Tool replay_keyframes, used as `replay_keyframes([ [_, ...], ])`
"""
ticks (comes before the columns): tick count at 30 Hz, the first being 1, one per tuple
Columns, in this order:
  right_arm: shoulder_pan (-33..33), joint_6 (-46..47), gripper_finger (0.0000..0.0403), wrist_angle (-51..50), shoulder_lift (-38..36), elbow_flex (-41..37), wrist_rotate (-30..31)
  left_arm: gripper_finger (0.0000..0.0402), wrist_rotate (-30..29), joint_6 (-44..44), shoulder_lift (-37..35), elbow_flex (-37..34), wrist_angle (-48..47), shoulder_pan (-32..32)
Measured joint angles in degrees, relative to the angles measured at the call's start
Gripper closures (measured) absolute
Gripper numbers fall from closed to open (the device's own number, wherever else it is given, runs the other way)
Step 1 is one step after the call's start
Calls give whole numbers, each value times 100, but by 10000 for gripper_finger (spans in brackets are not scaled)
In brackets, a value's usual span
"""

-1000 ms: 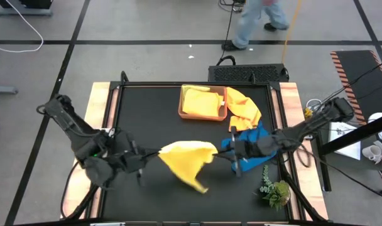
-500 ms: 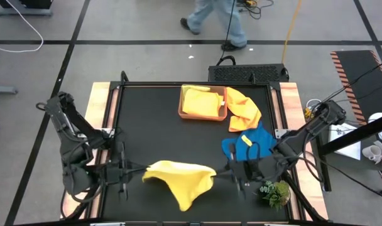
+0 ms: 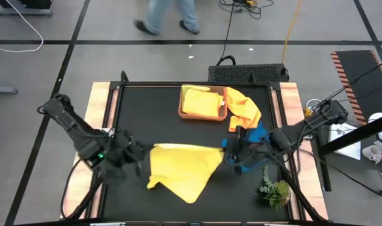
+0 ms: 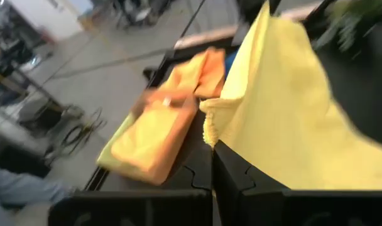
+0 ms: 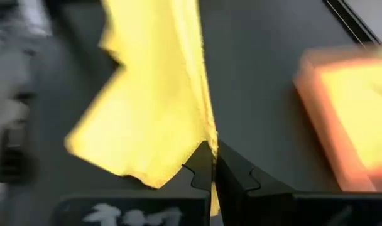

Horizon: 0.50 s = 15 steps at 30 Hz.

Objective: Fold microfiber towels
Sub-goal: Fold the yellow microfiber cloth

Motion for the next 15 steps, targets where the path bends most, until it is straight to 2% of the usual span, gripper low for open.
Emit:
replay_keyframes([
  [3, -368, 263, 403, -330, -4, -166, -10, 401, 440, 161, -49, -362, 172, 533],
  [6, -745, 250, 403, -362, 2, -434, -201, 401, 930, 603, -181, -933, 775, 1122],
  [11, -1408, 190, 403, -338, 2, -908, -482, 401, 2075, 1835, -787, -1990, 2232, 2241],
  [15, -1806, 48, 403, -294, 4, -1074, -476, 401, 2759, 3018, -1325, -2463, 2973, 3138],
])
